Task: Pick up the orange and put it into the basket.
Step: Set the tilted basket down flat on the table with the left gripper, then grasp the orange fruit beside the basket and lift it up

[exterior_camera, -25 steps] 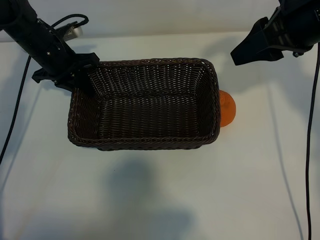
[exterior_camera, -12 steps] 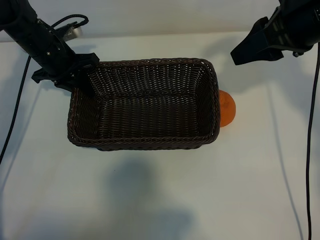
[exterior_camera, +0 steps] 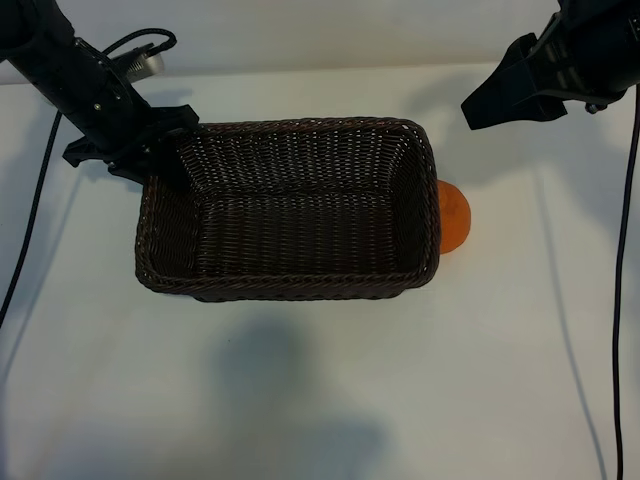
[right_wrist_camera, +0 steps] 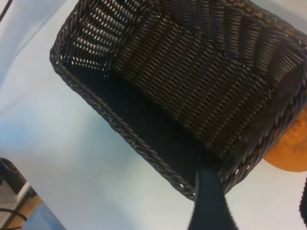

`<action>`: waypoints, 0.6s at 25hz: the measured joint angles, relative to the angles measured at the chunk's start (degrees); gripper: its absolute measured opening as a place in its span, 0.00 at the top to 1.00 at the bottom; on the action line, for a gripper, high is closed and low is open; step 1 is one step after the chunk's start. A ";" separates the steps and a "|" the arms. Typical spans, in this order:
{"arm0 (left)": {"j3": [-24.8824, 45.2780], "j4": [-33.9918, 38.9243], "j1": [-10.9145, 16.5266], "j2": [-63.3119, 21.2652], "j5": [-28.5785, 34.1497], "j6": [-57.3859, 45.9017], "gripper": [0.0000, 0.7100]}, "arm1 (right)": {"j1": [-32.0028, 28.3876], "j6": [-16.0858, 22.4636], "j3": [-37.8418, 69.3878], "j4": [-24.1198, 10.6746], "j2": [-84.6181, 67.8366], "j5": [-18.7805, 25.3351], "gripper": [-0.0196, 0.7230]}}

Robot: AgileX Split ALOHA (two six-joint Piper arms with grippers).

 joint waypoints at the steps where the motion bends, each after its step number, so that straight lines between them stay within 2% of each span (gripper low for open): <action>1: 0.00 0.00 0.00 0.00 0.00 -0.27 0.63 | 0.00 0.00 0.00 0.00 0.00 0.00 0.38; 5: 0.00 0.47 0.00 0.00 0.00 -1.84 0.53 | 0.00 0.00 0.00 0.00 0.00 0.00 0.38; 15: 0.00 0.42 0.00 0.00 0.00 -2.29 0.51 | 0.00 0.00 0.00 0.00 0.00 0.00 0.38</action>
